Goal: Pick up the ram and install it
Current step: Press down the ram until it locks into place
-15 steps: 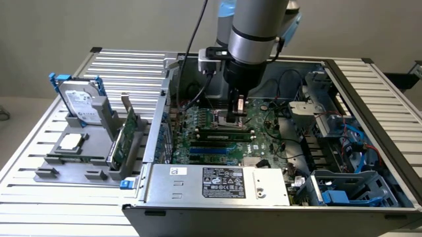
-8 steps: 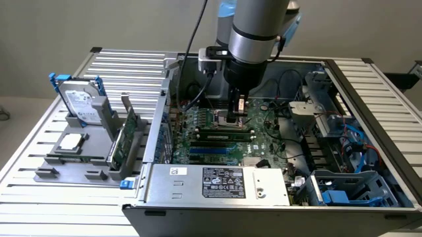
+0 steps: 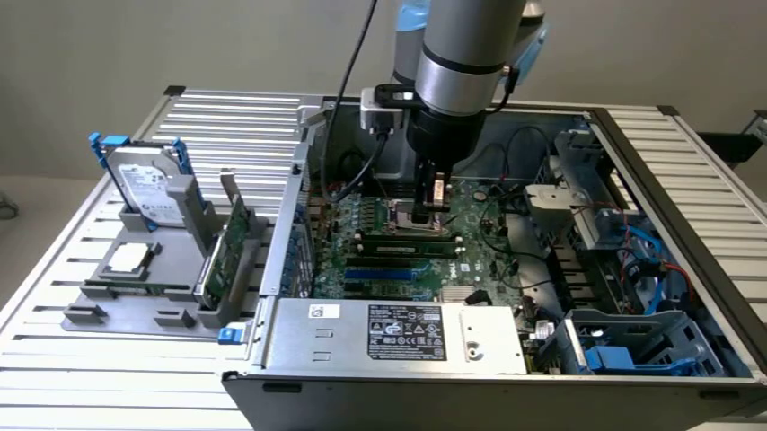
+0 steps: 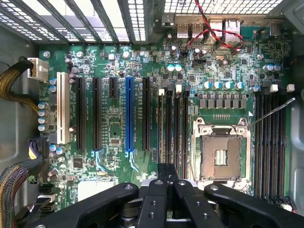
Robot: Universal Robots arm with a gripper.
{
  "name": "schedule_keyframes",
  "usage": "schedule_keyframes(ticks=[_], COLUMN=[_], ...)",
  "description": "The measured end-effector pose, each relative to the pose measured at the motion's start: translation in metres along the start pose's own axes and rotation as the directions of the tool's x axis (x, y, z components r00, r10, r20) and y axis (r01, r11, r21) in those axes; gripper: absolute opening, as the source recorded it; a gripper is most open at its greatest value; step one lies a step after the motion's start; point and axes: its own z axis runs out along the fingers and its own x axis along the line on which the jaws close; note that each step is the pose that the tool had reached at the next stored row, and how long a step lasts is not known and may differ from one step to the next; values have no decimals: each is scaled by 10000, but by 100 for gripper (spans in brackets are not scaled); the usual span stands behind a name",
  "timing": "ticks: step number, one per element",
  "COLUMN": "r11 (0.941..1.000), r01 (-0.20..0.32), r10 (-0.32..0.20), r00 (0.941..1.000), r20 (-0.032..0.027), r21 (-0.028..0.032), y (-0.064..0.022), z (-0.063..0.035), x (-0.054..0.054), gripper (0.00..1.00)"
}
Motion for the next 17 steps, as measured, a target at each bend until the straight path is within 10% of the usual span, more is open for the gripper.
schedule_keyframes(ticks=[8, 17], r11=[10000, 9924], r01=[-49, -1227], r10=[49, 1226], r00=[10000, 9924], r20=[4, 32], r21=[2, 72], y=[0, -2], z=[6, 27], x=[1, 1], gripper=[11, 11])
